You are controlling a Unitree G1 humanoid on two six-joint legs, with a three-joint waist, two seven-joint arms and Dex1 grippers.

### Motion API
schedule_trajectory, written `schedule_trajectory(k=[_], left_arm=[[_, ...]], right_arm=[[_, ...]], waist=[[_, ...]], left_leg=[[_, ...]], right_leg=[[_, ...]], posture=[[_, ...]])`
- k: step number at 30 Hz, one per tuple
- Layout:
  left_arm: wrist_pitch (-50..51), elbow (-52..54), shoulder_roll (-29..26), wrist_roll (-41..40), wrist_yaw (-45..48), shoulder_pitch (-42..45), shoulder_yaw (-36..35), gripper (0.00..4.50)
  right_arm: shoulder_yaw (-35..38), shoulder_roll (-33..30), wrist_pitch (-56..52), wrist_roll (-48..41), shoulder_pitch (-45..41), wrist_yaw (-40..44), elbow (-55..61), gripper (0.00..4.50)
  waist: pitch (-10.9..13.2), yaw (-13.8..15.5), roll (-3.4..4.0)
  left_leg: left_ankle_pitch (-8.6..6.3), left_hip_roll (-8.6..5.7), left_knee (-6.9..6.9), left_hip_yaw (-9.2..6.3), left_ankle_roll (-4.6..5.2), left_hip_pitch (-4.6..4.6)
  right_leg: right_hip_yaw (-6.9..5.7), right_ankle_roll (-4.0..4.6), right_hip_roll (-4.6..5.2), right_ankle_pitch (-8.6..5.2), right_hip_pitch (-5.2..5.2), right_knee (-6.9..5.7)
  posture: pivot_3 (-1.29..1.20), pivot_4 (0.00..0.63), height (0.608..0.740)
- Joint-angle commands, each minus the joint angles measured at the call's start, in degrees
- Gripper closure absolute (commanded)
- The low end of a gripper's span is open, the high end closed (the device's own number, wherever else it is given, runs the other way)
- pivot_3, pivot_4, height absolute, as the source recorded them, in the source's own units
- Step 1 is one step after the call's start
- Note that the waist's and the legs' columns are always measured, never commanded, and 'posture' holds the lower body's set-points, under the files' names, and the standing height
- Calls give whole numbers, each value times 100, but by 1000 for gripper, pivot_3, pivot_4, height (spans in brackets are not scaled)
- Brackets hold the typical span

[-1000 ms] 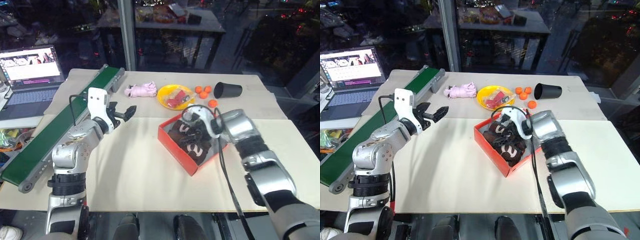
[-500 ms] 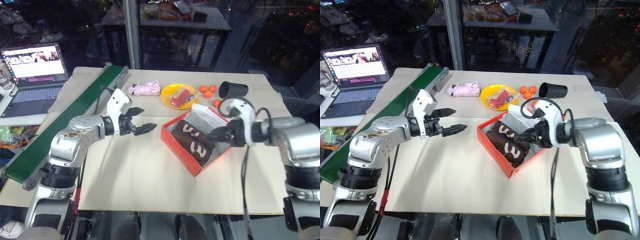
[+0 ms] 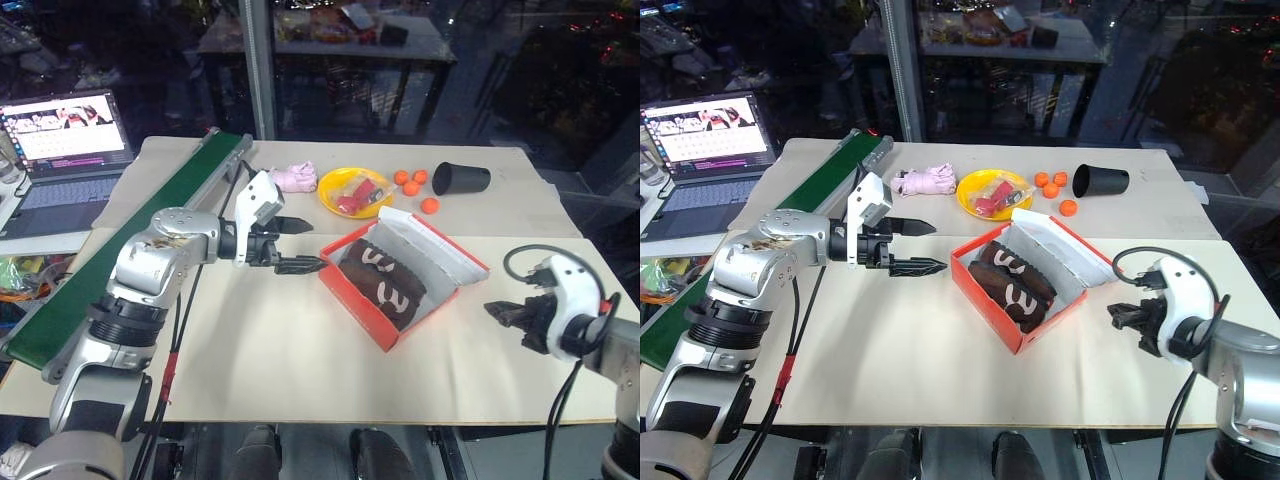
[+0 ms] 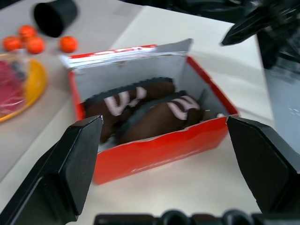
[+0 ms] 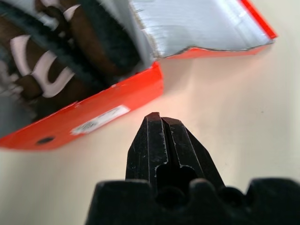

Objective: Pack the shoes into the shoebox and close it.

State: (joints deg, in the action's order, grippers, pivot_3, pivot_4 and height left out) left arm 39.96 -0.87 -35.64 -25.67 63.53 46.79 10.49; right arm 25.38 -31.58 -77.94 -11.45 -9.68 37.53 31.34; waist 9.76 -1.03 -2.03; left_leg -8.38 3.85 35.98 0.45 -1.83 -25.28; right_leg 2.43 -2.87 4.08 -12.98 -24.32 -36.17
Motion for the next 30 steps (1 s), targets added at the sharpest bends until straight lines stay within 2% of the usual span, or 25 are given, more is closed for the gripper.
schedule_trajectory(k=[1, 3, 8, 15, 22, 25, 30], left_arm=[[-69, 149, -93, 43, 107, 237, -87, 0], [-26, 214, -112, 42, 98, 230, -120, 0], [135, 435, -269, 31, 16, 151, -240, 0], [345, 629, -416, -34, -53, 111, -354, 0], [395, 563, -388, 3, -81, 229, -352, 0], [424, 589, -353, -14, -87, 247, -330, 0], [410, 565, -348, -12, -62, 266, -312, 0]], right_arm=[[-499, 113, 1705, 426, 245, -547, -814, 4408], [-657, 210, 2349, 446, 219, -660, -1207, 4408], [-1073, 273, 4001, 657, -57, -897, -2525, 4408], [-1470, 173, 5687, 1012, -609, -1185, -3875, 4408], [-1122, 507, 7311, 557, -1027, -1359, -4185, 4408], [-968, 660, 7396, -34, -997, -1011, -3812, 4408], [-936, 701, 6618, -970, -797, -526, -3201, 4408]], waist=[[0, 4, 1], [1, -2, 4], [1, -9, 5], [3, -6, 7], [4, -15, 8], [4, -31, 8], [4, -21, 9]], left_leg=[[0, 0, 0, 0, 0, 3], [0, -2, 0, 5, 1, 3], [1, 0, -5, 4, 2, 1], [2, 2, -3, 3, 3, 2], [2, 2, -4, 2, 4, 2], [2, 3, -4, 2, 4, 2], [2, 6, -4, -1, 4, 2]], right_leg=[[0, 12, 1, -7, 3, 1], [3, 28, 4, -17, 2, 3], [7, -7, -4, 1, -1, 3], [7, -7, -6, 1, 1, 1], [9, -8, -9, 2, 1, 0], [12, -8, -11, 3, 1, -1], [12, -7, -15, 3, 3, -4]], posture=[[0, 150, 740], [0, 150, 740], [0, 150, 740], [0, 150, 740], [0, 150, 740], [0, 150, 740], [0, 150, 740]])
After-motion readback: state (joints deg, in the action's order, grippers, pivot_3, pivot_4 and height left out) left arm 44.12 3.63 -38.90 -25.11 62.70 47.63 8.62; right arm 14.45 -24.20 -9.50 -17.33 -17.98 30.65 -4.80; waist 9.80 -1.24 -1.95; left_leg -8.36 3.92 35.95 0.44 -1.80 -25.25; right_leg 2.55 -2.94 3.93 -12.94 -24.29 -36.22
